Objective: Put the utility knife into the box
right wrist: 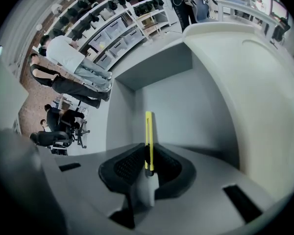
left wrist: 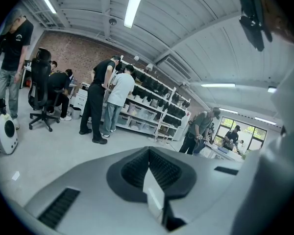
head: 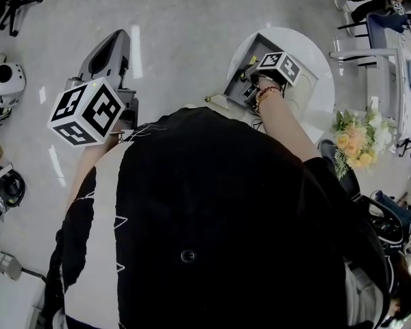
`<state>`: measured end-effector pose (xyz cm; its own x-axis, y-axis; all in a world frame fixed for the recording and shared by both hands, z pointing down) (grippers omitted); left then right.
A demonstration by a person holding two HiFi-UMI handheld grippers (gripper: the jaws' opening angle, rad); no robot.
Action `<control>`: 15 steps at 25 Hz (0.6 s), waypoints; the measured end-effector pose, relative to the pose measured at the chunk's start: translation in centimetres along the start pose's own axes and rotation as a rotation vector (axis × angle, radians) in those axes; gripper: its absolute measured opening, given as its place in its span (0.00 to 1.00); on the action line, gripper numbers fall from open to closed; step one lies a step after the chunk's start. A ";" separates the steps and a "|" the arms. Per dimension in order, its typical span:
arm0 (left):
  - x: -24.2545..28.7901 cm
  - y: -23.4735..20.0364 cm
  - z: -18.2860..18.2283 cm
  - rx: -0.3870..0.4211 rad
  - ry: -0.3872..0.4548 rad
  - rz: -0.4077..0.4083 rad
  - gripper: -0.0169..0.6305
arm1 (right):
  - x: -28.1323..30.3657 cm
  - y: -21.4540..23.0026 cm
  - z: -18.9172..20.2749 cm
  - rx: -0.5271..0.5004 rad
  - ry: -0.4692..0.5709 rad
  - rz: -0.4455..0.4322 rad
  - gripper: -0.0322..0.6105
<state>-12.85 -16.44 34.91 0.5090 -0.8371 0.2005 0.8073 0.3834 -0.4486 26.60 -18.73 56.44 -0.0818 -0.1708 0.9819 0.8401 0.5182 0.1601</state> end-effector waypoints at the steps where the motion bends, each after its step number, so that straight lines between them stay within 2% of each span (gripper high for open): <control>1: 0.0 -0.1 0.0 -0.001 0.001 -0.001 0.04 | 0.0 -0.1 0.0 -0.002 0.000 -0.003 0.15; 15: -0.2 -0.2 0.1 -0.005 0.018 -0.006 0.04 | 0.2 -0.2 -0.1 -0.008 -0.009 -0.009 0.15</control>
<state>-13.06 -16.32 35.00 0.4983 -0.8466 0.1872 0.8089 0.3761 -0.4520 26.46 -18.94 56.60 -0.0940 -0.1677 0.9813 0.8438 0.5098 0.1680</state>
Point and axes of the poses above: the fingertips, and each gripper's own axes: x forward along the fingers, y to its right, z out of its underside, the point moved 8 cm from there along -x, backward along the fingers, and after that the axes turned 12 degrees about z, right-handed, at the moved point
